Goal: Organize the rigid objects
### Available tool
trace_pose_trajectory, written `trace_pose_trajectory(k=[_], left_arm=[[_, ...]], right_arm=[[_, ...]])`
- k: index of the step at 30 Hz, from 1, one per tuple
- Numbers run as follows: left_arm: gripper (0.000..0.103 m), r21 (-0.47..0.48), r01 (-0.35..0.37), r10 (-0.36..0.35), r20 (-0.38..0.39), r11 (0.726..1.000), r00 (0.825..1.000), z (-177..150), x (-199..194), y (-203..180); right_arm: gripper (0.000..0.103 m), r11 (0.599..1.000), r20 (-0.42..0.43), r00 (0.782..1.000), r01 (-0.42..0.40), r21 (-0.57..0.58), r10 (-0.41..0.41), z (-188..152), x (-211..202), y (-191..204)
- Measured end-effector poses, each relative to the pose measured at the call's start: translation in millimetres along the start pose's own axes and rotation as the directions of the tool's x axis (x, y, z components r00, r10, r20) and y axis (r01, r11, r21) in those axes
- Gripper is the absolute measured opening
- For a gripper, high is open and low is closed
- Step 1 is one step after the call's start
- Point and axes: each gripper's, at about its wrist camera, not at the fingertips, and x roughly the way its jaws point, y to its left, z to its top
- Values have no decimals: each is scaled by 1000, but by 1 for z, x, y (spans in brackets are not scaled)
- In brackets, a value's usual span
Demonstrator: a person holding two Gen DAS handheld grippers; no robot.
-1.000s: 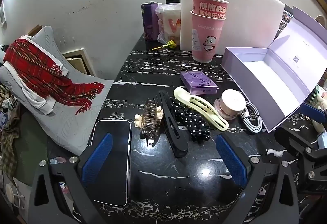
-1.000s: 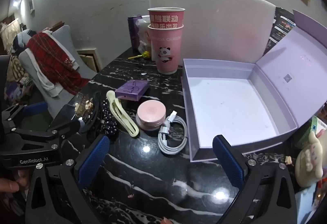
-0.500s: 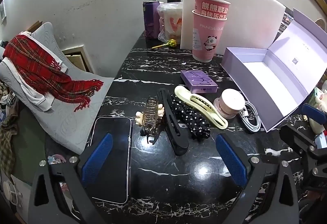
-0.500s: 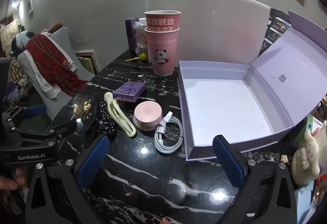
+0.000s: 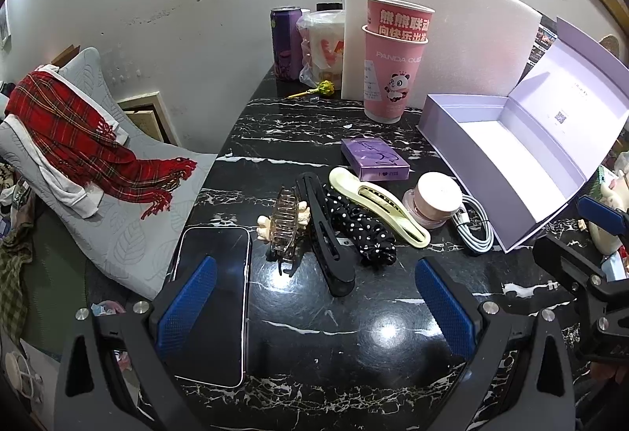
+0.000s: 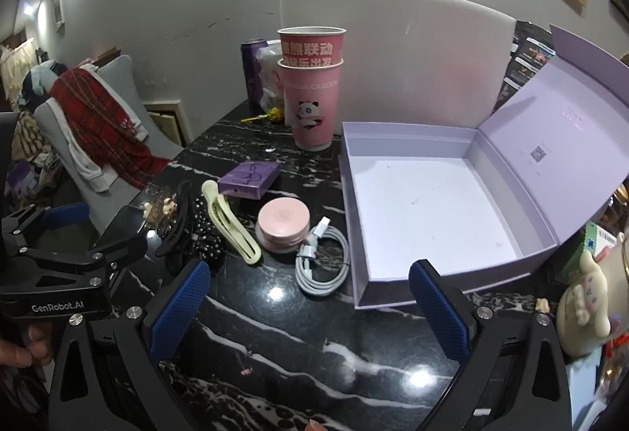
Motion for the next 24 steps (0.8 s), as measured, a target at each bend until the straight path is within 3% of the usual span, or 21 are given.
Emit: trace_pose_trajectory(k=[24], left_arm=[[103,15,32,-32,6,999,999,-2,-5,-5]], right_arm=[[103,999,0,1000,20,25,-20,-6,-2,-3]])
